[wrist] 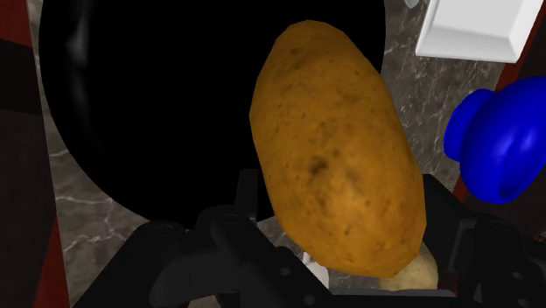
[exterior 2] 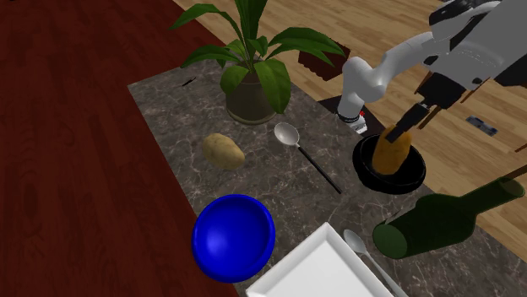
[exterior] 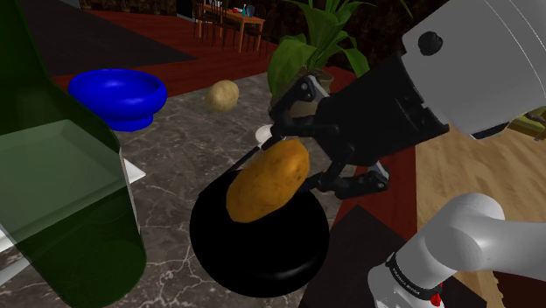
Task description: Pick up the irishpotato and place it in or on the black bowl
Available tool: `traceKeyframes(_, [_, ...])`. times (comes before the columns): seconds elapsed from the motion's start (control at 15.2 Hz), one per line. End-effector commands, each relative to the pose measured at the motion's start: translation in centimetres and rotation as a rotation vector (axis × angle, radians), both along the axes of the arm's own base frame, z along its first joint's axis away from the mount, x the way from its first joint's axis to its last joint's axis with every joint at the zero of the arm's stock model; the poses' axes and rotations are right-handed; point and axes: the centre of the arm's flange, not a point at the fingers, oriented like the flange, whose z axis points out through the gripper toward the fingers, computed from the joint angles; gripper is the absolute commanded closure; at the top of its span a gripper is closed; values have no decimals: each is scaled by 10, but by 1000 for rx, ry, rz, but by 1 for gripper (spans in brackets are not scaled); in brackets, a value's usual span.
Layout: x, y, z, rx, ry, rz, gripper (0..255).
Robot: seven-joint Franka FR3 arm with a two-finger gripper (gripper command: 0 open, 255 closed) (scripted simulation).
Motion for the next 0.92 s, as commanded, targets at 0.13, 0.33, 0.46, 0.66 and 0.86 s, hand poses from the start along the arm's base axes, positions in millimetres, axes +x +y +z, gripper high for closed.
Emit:
traceKeyframes(0.13, [0,0,-19,0,0,0,255])
traceKeyframes(0.33, [0,0,-19,0,0,0,255])
traceKeyframes(0.46, [0,0,-19,0,0,0,255])
traceKeyframes(0.66, [0,0,-19,0,0,0,255])
traceKeyframes(0.86, [0,0,-19,0,0,0,0])
